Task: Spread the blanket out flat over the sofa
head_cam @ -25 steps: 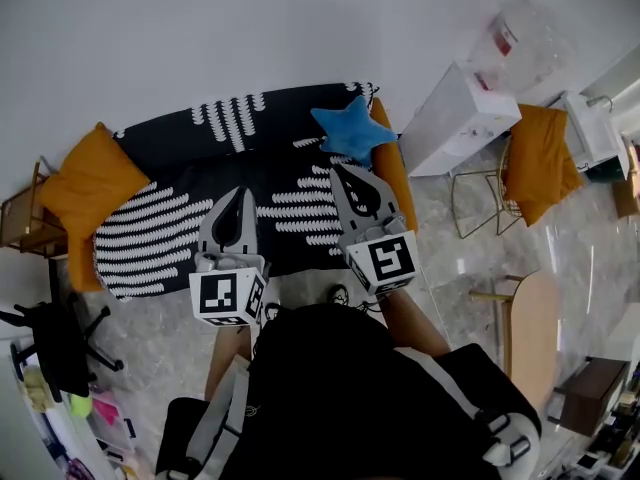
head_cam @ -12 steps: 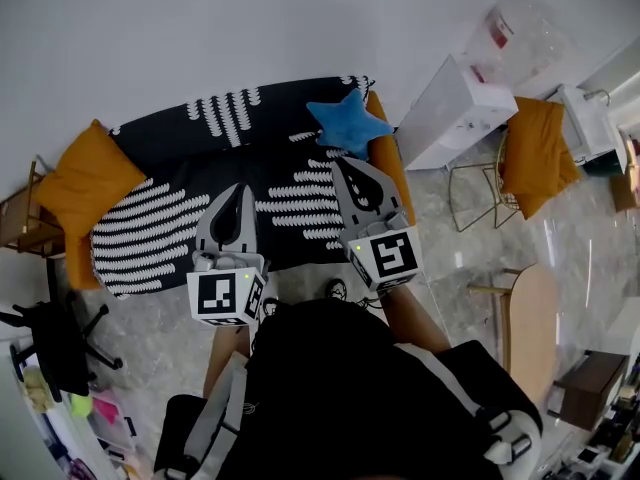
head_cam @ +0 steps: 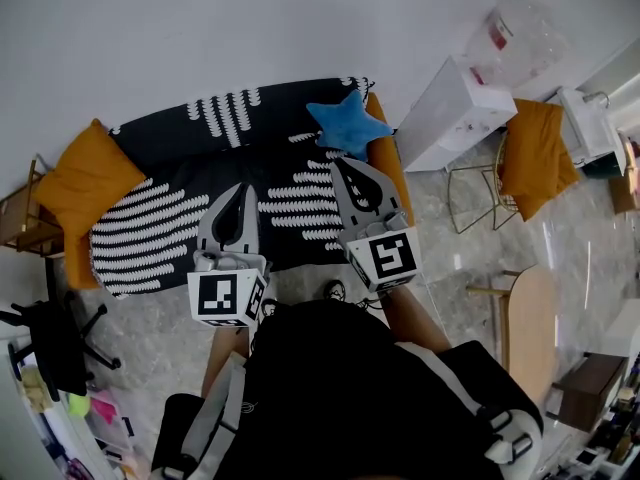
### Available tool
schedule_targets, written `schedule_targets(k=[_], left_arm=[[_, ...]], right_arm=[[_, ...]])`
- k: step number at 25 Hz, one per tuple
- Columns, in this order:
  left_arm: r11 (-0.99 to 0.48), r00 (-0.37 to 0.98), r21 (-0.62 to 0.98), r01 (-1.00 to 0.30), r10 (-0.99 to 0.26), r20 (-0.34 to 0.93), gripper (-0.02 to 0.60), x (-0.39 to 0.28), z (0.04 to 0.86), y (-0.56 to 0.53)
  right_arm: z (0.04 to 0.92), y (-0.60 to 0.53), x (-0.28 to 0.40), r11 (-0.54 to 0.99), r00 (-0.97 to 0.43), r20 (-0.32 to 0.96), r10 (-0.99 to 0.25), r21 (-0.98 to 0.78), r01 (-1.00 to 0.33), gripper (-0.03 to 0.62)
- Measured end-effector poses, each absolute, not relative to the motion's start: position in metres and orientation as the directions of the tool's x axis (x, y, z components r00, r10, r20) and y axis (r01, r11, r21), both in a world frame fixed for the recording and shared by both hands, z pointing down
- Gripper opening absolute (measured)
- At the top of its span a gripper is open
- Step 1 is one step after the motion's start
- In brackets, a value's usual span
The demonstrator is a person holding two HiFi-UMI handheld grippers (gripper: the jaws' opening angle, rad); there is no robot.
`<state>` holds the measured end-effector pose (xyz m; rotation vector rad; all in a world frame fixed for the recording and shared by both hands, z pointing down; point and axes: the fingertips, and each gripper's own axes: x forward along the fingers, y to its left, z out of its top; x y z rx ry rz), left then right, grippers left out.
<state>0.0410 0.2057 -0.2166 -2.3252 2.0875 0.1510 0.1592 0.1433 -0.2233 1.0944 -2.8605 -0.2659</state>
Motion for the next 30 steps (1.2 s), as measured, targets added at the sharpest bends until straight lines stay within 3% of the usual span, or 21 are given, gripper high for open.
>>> schedule_targets(k=[30], left_arm=[[-0.157,0.151,0.084,-0.984,-0.985,-0.083,0.021,0.066,-0.216,0.2]], right_arm=[[-0.235,0.144,0.187,0.684,-0.703,-0.021,-0.711,0.211,-0.698,0.008]])
